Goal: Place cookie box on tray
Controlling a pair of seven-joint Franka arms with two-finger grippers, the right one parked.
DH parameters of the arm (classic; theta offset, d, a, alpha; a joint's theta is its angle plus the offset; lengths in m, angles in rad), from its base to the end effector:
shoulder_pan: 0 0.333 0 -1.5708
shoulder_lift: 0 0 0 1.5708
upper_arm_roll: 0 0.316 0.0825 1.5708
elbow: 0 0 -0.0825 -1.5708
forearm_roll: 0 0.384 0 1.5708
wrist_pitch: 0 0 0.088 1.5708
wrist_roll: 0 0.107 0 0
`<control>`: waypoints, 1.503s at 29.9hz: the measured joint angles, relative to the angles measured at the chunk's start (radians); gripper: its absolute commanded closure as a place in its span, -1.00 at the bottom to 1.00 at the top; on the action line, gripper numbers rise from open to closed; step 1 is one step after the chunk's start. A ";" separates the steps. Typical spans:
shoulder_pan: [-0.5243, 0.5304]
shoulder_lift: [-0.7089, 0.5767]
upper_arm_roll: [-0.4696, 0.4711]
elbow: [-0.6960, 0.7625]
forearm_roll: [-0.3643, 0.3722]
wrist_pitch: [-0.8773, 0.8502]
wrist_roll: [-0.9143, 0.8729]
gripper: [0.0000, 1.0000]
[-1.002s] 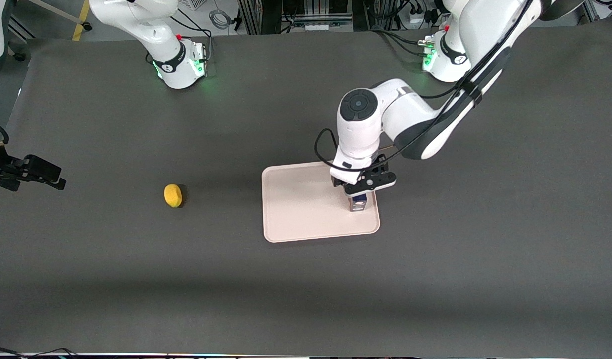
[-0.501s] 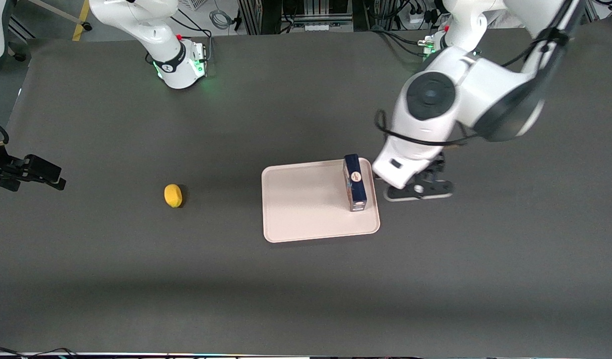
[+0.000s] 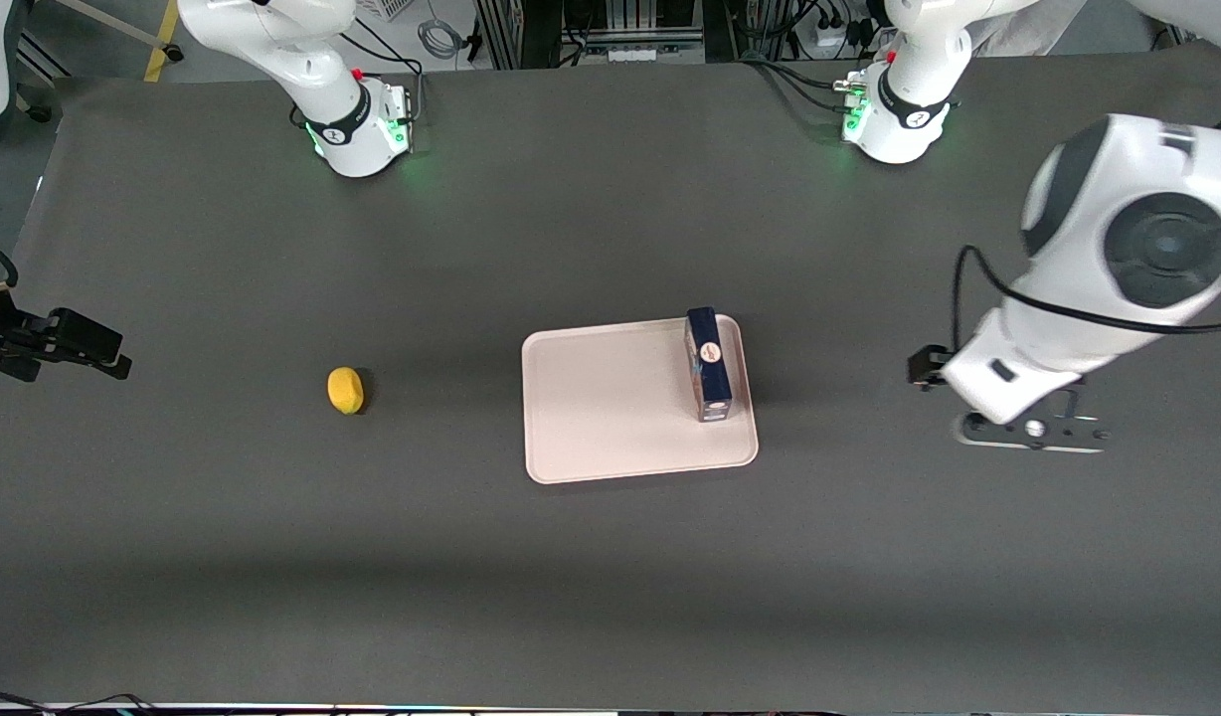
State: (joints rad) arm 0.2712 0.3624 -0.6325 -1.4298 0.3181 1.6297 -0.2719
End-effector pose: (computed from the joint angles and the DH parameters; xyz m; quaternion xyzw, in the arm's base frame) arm 0.6299 -0.1406 0.5121 -0.9963 0.0507 0.0281 0.0639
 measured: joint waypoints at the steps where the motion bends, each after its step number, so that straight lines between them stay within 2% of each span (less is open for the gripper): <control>1: 0.013 -0.004 0.007 0.000 -0.012 -0.001 0.018 -1.00; 4: 0.041 -0.023 0.048 0.000 -0.082 -0.004 0.075 -1.00; 8: 0.048 -0.063 0.151 -0.003 -0.184 -0.008 0.157 -1.00; 11: 0.048 -0.099 0.219 -0.016 -0.223 -0.009 0.208 -1.00; 20: 0.030 -0.256 0.311 -0.182 -0.250 0.043 0.257 -1.00; 26: 0.019 -0.318 0.365 -0.258 -0.275 0.058 0.298 -1.00; 45: -0.047 -0.411 0.402 -0.343 -0.282 0.069 0.305 -1.00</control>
State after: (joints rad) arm 0.2239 -0.0489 -0.2302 -1.7728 0.0364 1.6989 0.0335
